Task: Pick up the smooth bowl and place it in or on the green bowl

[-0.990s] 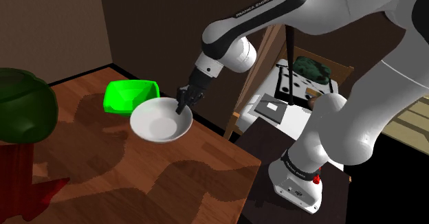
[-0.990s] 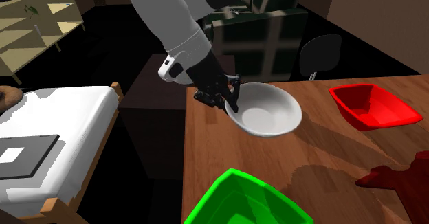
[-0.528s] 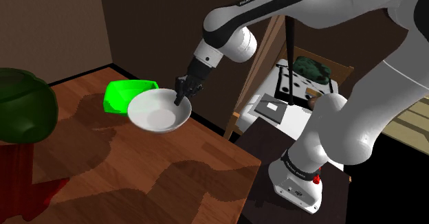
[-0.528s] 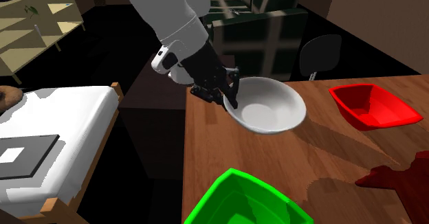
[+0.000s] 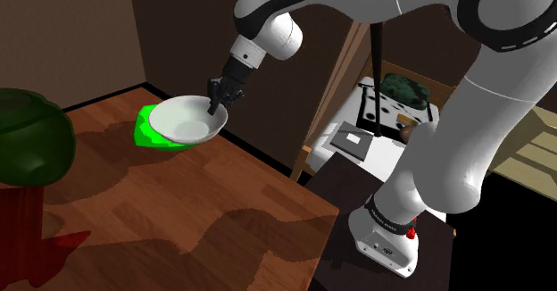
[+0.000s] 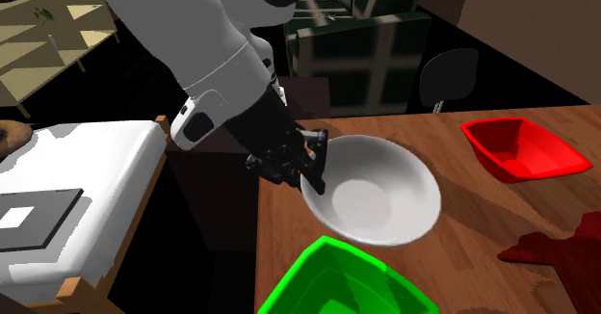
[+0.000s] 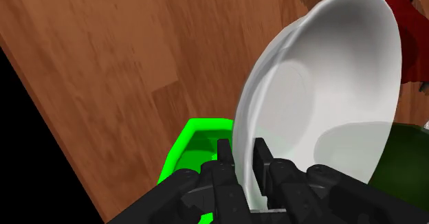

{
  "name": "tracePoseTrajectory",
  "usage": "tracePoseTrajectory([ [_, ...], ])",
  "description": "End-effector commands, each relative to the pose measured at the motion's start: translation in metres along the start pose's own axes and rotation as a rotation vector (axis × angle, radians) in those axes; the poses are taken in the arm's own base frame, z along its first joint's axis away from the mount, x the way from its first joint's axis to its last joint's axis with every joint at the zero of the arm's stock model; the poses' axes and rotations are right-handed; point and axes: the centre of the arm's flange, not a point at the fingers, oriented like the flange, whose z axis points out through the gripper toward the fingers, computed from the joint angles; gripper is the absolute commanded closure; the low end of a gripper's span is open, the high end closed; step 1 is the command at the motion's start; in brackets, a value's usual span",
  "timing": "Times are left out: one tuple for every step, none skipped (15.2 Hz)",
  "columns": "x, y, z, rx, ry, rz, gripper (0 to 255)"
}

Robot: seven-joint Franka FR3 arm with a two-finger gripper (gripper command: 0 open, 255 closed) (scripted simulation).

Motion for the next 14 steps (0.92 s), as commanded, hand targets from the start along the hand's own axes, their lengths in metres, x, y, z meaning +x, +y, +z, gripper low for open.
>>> tracePoseTrajectory([
  [0.027, 0.001, -0.004, 0.000, 0.000, -0.001, 255],
  [0.040, 0.001, -0.006, 0.000, 0.000, -0.001, 255],
  [0.053, 0.001, -0.007, 0.000, 0.000, -0.001, 255],
  [0.066, 0.001, -0.008, 0.000, 0.000, -0.001, 255],
  [0.079, 0.001, -0.010, 0.000, 0.000, -0.001, 255],
  [0.092, 0.001, -0.011, 0.000, 0.000, -0.001, 255],
  [0.105, 0.001, -0.012, 0.000, 0.000, -0.001, 255],
  [0.119, 0.001, -0.014, 0.000, 0.000, -0.001, 255],
  [0.132, 0.001, -0.015, 0.000, 0.000, -0.001, 255],
  [0.141, 0.001, -0.016, 0.000, 0.000, -0.001, 255],
  [0.141, 0.004, -0.011, 0.000, 0.000, -0.001, 255],
  [0.141, 0.007, -0.007, 0.000, 0.000, -0.001, 255],
  [0.141, 0.009, -0.002, 0.000, 0.000, -0.001, 255],
  [0.141, 0.012, 0.002, 0.000, 0.000, -0.001, 255],
])
